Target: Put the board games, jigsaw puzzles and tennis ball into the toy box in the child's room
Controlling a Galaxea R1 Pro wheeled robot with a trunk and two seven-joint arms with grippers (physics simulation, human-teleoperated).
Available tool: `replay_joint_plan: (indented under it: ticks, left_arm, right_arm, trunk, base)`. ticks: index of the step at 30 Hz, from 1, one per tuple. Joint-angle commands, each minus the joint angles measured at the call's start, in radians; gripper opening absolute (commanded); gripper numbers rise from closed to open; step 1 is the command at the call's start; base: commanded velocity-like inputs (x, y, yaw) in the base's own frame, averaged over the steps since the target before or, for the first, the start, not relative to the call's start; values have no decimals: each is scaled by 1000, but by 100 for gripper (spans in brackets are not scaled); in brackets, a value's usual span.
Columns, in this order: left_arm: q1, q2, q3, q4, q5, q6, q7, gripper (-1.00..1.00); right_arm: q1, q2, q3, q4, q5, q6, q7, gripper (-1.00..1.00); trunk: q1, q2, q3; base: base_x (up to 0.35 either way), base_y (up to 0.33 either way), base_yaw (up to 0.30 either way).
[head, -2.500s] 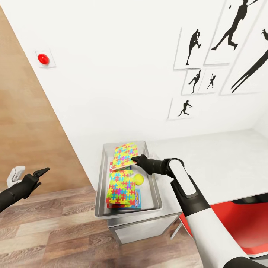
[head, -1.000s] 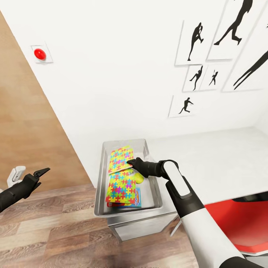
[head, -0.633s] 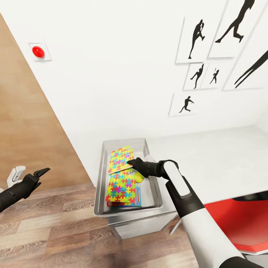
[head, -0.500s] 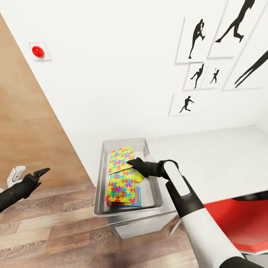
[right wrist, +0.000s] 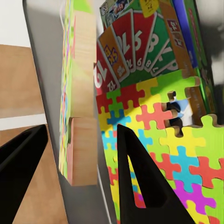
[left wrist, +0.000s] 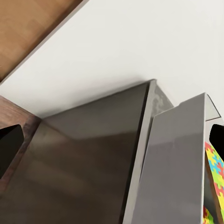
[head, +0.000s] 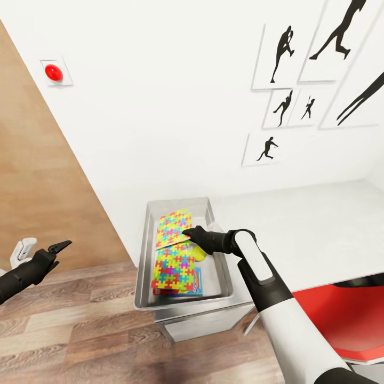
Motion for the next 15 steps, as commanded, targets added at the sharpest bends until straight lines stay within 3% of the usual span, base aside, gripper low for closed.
replay_joint_plan:
  ticks: [1, 15]
  left_arm:
    - [-1, 0, 1, -1, 10, 5, 9, 100]
    - [-1, 1, 2, -1, 10, 5, 9, 100]
  right_arm:
    - [-1, 0, 0, -1, -10, 0, -11, -100]
    - [-1, 0, 0, -1, -10, 0, -11, -100]
  trunk:
    - [1, -2, -3]
    - [1, -2, -21]
  base:
    - [0, 0, 0]
    - [0, 0, 0]
